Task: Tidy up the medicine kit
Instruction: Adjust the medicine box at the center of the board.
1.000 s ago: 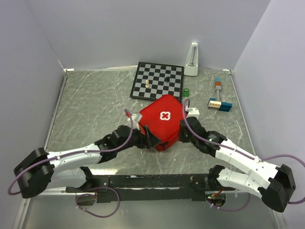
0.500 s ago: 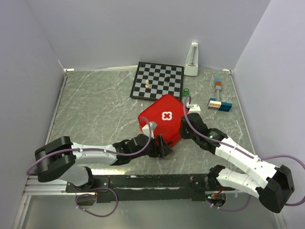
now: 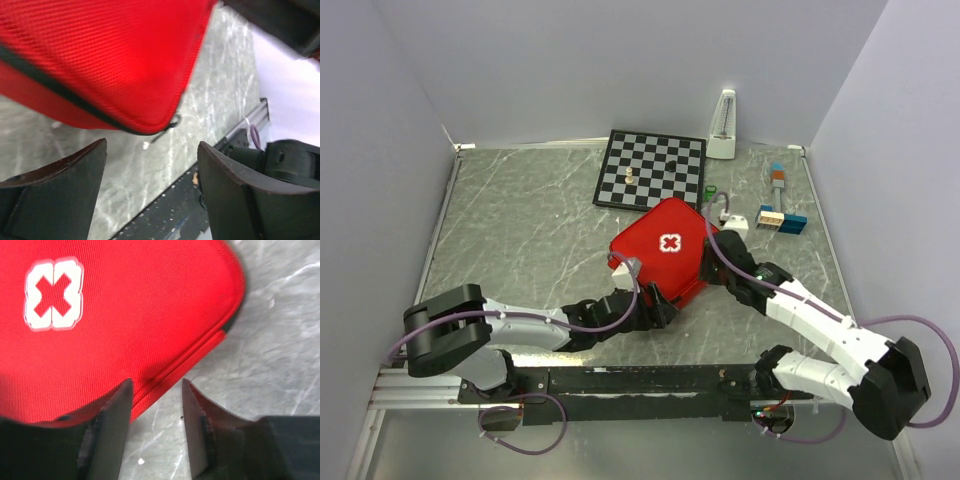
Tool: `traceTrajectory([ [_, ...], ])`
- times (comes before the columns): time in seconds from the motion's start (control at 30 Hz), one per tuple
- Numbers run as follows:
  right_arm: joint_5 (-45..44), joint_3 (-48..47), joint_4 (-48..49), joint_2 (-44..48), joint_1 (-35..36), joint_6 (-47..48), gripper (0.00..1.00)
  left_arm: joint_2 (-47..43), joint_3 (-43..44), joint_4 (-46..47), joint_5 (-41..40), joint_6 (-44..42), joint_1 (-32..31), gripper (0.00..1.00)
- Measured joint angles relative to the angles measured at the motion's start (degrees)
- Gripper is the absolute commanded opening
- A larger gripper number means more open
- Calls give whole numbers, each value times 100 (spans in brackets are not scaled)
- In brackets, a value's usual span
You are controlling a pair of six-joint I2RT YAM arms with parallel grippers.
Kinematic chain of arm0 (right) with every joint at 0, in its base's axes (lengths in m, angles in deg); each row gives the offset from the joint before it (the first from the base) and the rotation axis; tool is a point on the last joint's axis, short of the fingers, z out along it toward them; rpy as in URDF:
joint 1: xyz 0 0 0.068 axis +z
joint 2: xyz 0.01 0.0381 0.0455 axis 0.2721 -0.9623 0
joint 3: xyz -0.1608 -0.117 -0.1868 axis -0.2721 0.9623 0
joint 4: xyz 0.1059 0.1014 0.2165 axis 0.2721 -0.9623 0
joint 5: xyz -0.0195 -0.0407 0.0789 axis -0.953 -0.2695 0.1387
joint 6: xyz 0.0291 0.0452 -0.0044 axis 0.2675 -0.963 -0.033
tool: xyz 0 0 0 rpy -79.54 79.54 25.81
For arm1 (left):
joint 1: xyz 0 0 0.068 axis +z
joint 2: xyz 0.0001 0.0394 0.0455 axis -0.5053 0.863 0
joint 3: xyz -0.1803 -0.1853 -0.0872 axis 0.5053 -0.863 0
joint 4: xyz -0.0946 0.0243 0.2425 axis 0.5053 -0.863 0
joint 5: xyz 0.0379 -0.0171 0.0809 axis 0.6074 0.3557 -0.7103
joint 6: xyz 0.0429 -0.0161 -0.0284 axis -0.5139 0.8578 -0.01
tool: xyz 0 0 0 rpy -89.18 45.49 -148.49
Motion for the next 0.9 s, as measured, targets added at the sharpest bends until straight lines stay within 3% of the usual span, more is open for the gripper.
traceTrajectory([
  [0.13, -15, -26, -4, 245, -350, -92, 73, -9, -173, 55, -203, 61, 81, 81],
  [0.23, 2, -98, 2, 254, -632, -175, 78, -33, -260, 109, -247, 79, 240, 82],
  [0.47, 369, -92, 522, 111, -1882, -490, 82, -378, -798, 649, -118, 197, 584, 82],
  [0.57, 732, -92, 1058, -332, -2243, -544, 89, -573, -964, 774, -79, 168, 719, 83],
  [0.9, 1847, -332, 1982, -1808, -2347, -332, 89, -678, -1158, 1357, 623, -90, 1189, 84],
])
